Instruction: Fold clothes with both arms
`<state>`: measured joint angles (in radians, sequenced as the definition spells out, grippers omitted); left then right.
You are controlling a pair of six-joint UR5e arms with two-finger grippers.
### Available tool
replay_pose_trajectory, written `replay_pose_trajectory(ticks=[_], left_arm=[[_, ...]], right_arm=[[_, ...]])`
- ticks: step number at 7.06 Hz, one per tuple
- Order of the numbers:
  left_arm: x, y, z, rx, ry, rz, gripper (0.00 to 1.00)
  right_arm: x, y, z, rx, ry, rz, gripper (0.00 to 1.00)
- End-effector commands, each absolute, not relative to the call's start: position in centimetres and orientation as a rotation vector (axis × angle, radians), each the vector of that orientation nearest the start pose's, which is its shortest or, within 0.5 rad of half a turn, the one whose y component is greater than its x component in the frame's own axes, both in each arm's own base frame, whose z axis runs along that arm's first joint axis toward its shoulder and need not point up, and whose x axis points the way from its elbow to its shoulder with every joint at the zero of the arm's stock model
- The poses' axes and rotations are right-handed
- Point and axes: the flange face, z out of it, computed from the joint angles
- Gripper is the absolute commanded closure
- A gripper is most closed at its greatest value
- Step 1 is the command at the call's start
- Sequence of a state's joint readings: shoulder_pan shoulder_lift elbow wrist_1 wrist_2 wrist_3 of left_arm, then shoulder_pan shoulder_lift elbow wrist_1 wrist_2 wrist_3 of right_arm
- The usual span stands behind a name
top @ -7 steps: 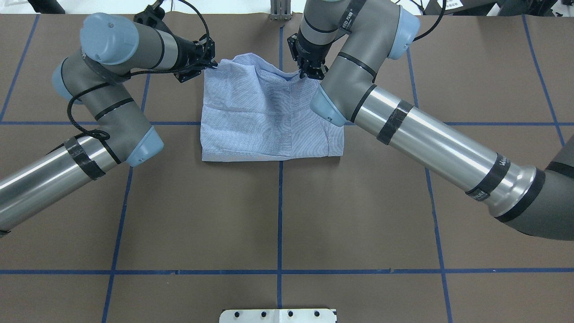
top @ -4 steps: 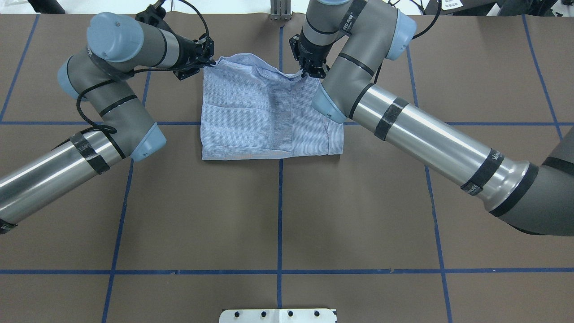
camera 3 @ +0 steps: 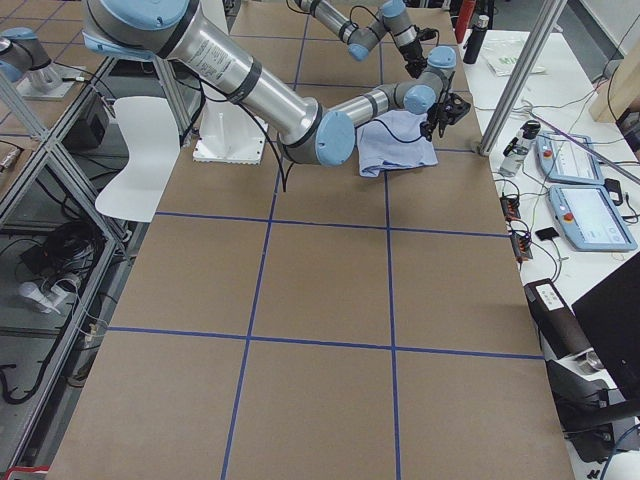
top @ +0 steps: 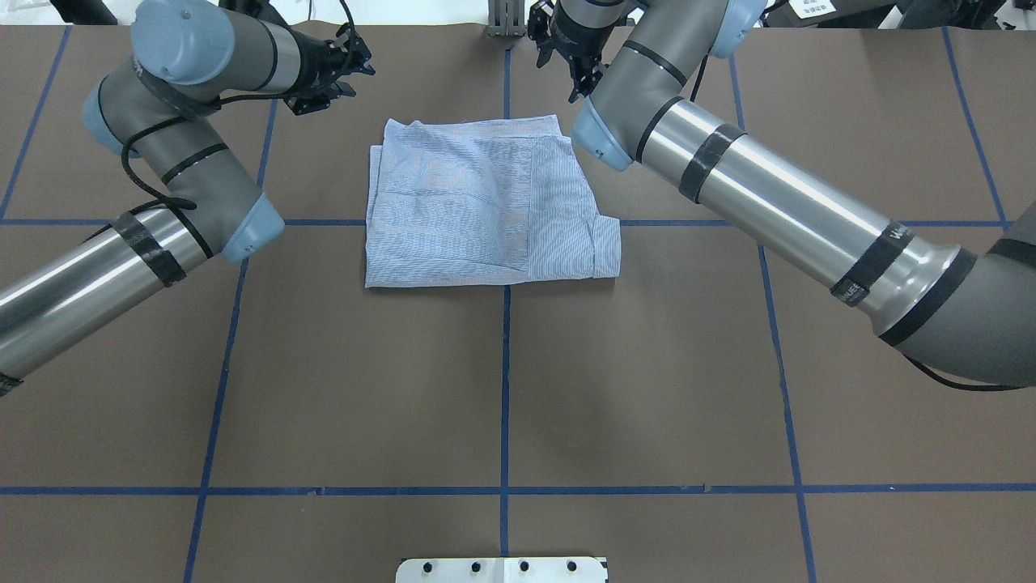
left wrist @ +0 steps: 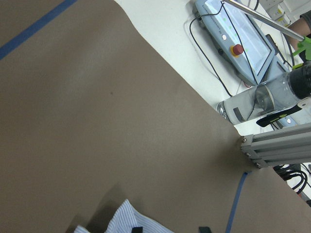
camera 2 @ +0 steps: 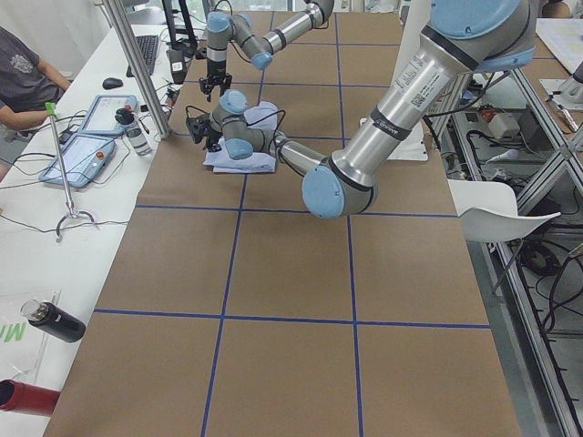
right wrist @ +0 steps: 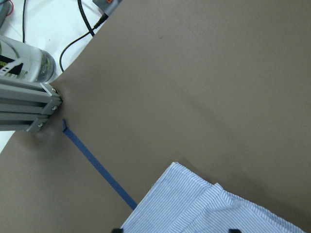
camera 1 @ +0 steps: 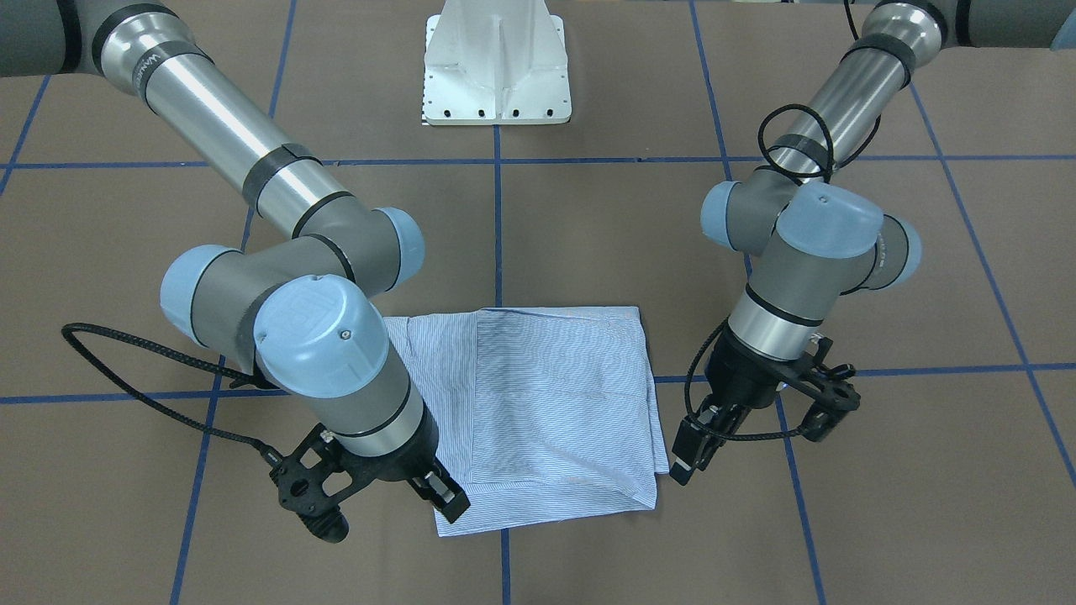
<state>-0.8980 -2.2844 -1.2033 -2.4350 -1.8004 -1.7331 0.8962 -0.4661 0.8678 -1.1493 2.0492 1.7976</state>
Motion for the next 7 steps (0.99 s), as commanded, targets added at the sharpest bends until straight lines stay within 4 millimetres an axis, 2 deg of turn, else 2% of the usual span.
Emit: replay_pose_trajectory(ticks=[1,2,3,4,6,7], left_arm=[[36.2,-68.5,29.7,0.301,1.215,-0.675,0.51],[33.0,-67.4,32.4,0.285,1.203,-0.542,0.51],[28.0,-66.4,34.9,0.352,1.173,-0.400,0.51],[23.4,-65.1,38.0,0.414,1.136,-0.271,0.51],[15.4,-63.5,44.4,0.504,1.046,-0.061,0.51],[10.7,-62.9,48.0,0.549,0.967,0.045,0.52]], right_arm=[[-44.9,-75.5,19.6,-0.102,-0.929,0.771,0.00],[-42.5,-76.5,21.2,-0.055,-0.916,0.694,0.00],[-38.5,-76.8,24.1,-0.047,-0.900,0.629,0.00],[-34.2,-75.2,27.9,0.010,-0.864,0.502,0.00],[-25.7,-74.6,32.1,0.054,-0.810,0.348,0.00],[-20.6,-74.7,36.0,0.051,-0.835,0.251,0.00]])
